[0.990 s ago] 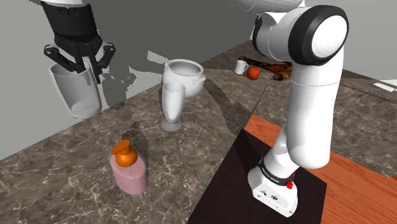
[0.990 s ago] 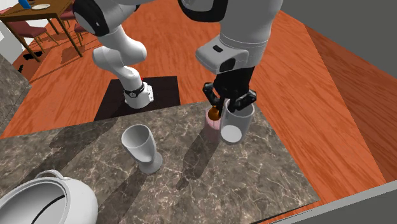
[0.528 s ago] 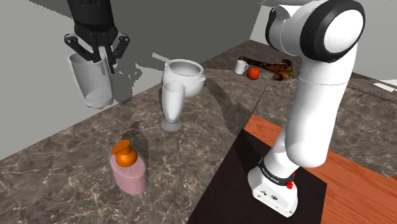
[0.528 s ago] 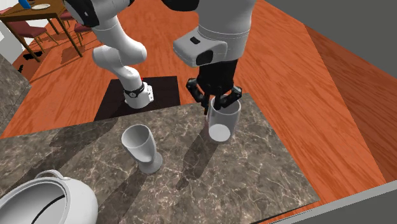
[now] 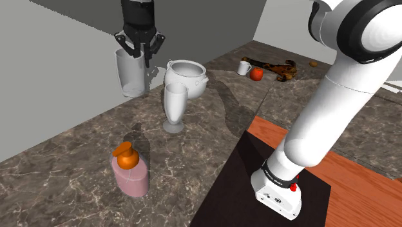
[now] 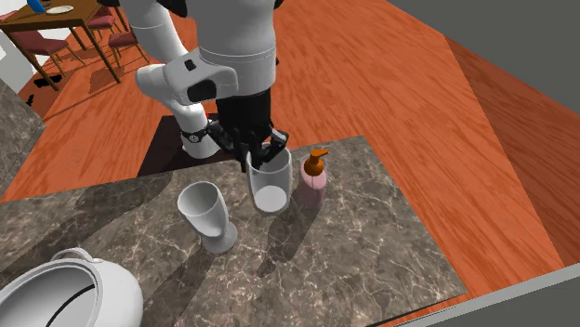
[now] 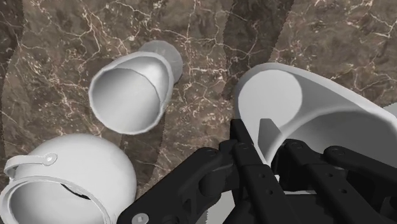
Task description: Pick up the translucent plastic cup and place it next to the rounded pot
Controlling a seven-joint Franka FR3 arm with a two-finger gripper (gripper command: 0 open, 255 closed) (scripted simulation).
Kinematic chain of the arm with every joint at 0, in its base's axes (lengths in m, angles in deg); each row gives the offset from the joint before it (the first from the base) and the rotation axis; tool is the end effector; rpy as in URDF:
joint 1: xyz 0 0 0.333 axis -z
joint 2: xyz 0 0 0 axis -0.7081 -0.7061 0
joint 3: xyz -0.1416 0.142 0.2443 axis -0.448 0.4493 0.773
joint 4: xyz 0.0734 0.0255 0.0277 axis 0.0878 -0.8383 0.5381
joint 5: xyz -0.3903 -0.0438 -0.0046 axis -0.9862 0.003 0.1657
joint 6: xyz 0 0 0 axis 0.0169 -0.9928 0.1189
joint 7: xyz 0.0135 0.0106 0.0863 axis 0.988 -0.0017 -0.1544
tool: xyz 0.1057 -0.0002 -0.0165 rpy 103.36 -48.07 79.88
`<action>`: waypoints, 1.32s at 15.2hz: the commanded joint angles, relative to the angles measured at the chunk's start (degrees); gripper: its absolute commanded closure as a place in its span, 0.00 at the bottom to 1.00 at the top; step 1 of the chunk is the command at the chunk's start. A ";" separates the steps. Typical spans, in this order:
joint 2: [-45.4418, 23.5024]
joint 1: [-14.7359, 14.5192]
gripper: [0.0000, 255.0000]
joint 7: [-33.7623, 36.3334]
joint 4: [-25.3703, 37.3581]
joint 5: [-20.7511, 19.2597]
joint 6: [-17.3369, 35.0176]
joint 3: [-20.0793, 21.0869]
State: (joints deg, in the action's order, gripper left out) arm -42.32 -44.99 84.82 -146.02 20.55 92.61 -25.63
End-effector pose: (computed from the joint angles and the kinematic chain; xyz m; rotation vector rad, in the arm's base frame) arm 0.4930 0.2909 0.5982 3.0495 -0.4831 0.0702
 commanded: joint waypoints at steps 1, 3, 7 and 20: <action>2.99 1.89 1.00 -3.46 -3.06 1.65 0.86 -1.45; 5.57 3.51 1.00 -6.81 -5.79 2.93 1.56 -3.09; 9.77 6.15 1.00 -13.30 -10.27 4.68 2.62 -6.70; 15.46 13.39 1.00 -32.50 -17.00 5.23 4.56 -18.49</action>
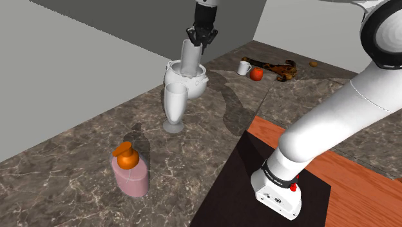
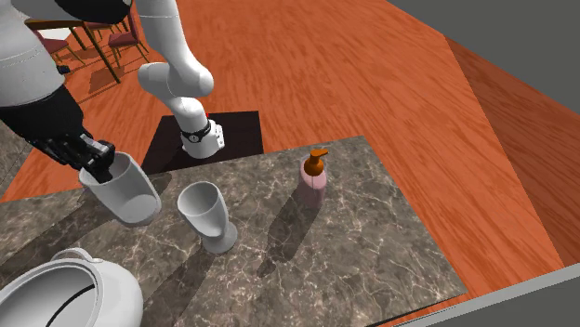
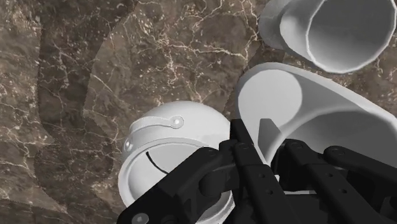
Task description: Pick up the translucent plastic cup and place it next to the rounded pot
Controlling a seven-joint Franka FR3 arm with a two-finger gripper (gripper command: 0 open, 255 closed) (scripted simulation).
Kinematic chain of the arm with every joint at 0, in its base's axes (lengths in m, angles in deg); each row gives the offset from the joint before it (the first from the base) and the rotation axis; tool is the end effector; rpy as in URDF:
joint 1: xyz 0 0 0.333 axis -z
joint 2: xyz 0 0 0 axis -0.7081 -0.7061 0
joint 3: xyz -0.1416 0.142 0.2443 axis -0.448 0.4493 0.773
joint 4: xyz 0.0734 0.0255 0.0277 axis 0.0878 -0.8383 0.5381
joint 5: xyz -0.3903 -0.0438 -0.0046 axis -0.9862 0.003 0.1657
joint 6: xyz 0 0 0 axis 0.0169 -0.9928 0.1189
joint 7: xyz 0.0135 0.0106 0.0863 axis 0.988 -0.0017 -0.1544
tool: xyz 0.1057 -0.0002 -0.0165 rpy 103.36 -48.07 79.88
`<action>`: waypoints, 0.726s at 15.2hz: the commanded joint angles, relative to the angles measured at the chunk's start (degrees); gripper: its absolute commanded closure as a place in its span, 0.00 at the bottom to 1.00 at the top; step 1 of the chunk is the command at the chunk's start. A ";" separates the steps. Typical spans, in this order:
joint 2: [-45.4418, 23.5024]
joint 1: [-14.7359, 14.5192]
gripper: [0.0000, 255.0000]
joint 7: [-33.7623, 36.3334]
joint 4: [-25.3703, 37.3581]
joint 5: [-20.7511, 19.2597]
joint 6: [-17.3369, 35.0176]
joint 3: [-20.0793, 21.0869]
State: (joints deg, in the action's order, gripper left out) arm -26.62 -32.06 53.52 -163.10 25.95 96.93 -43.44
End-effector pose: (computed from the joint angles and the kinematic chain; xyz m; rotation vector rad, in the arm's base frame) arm 0.4944 0.0250 0.6000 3.0510 -0.4832 0.0697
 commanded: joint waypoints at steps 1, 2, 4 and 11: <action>-0.26 1.00 1.00 -2.58 0.02 -0.30 0.34 -1.56; -0.33 1.56 1.00 -3.95 0.04 -0.44 0.44 -2.41; -0.66 2.69 1.00 -6.67 0.26 -0.75 0.63 -4.08; -3.64 6.57 1.00 -15.92 3.11 -1.74 1.05 -9.71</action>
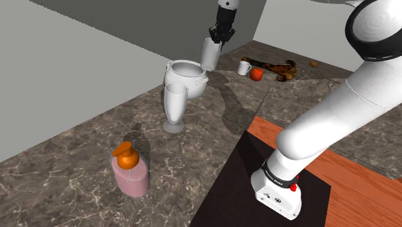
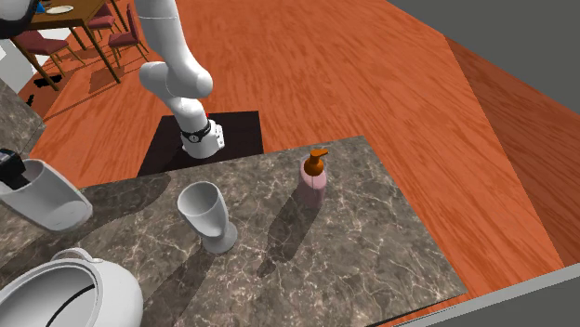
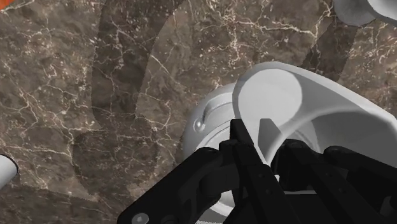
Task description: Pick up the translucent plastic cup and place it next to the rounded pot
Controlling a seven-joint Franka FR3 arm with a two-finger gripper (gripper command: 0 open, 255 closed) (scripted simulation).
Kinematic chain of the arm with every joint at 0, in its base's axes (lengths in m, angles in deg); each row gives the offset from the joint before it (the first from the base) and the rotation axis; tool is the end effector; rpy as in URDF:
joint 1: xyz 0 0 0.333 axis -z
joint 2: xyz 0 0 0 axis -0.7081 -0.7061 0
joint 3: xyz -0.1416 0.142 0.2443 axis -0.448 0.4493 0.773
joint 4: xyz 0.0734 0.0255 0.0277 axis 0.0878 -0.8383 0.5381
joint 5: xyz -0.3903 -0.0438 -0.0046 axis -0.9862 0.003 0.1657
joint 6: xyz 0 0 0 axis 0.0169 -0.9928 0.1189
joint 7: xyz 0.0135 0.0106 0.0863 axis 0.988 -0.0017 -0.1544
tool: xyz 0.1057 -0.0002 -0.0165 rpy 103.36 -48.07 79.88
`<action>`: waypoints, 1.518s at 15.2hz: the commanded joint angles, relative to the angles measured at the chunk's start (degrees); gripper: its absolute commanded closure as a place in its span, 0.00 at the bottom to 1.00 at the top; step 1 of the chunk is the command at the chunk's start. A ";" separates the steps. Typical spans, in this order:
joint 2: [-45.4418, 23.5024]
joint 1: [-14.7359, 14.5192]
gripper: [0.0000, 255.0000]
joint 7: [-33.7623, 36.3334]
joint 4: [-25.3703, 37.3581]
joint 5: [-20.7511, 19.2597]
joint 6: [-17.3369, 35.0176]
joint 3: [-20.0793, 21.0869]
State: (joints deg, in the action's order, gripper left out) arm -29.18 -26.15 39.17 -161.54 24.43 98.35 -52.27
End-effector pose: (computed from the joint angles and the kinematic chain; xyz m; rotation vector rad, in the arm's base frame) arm 0.4961 -0.1151 0.5965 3.0521 -0.4823 0.0695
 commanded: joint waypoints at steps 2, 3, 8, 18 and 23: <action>-2.42 1.77 1.00 -4.14 2.98 -0.40 -0.34 -2.39; -3.18 2.33 1.00 -5.42 3.80 -0.47 -0.35 -3.13; -7.78 5.17 1.00 -11.74 9.00 -0.47 -0.72 -6.61; -9.53 6.43 1.00 -14.16 4.89 -0.34 5.24 -7.96; -9.58 6.44 1.00 -14.04 1.10 -0.38 9.08 -7.97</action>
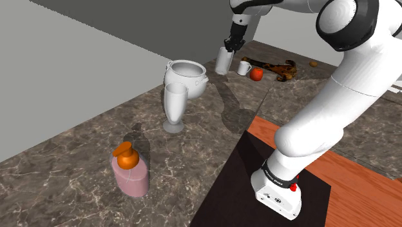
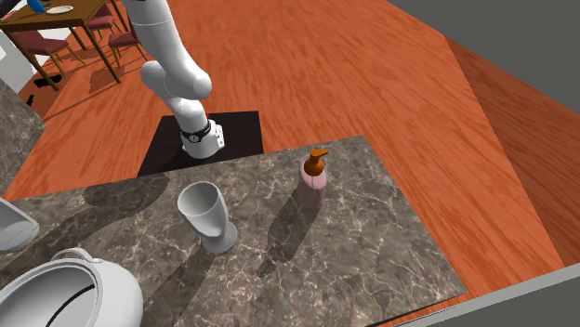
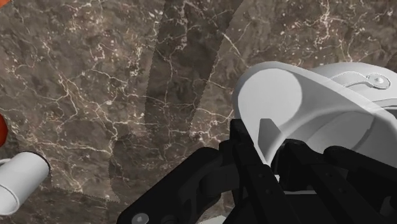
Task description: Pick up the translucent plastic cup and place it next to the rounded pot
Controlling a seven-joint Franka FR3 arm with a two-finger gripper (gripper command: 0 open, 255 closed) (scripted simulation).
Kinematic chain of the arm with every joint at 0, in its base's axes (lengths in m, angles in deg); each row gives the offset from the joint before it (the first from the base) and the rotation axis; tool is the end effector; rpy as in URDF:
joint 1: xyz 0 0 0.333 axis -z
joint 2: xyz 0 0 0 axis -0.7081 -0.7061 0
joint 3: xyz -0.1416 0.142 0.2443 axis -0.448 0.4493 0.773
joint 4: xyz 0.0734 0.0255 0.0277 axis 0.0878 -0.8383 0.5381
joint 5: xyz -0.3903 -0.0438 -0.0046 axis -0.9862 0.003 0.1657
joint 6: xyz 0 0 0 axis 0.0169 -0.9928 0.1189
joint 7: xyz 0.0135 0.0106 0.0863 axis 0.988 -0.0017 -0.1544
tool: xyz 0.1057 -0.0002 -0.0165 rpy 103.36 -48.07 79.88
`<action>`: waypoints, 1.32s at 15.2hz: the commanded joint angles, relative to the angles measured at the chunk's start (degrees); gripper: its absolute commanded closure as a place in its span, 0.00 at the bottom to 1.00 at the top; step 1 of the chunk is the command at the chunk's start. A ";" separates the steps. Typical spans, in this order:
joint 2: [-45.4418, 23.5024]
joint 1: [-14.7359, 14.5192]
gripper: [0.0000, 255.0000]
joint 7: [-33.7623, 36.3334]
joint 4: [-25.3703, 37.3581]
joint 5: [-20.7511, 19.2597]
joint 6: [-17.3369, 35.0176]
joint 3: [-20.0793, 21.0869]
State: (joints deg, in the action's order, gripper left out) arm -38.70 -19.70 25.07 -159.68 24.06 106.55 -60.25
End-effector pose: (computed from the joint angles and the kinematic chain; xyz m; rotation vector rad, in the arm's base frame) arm 0.4997 -0.2646 0.5367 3.0518 -0.4805 0.0694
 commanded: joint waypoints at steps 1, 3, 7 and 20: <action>-0.10 0.00 1.00 0.08 -1.47 -0.02 1.64 0.00; -0.24 0.00 1.00 0.12 -2.86 -0.03 3.15 0.00; -0.65 0.02 1.00 0.21 -5.46 -0.06 6.17 -0.02; -3.29 0.06 1.00 0.48 -12.47 -0.13 15.82 -0.06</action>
State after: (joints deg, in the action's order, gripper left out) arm -41.83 -19.60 25.43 -171.53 23.95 121.53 -60.34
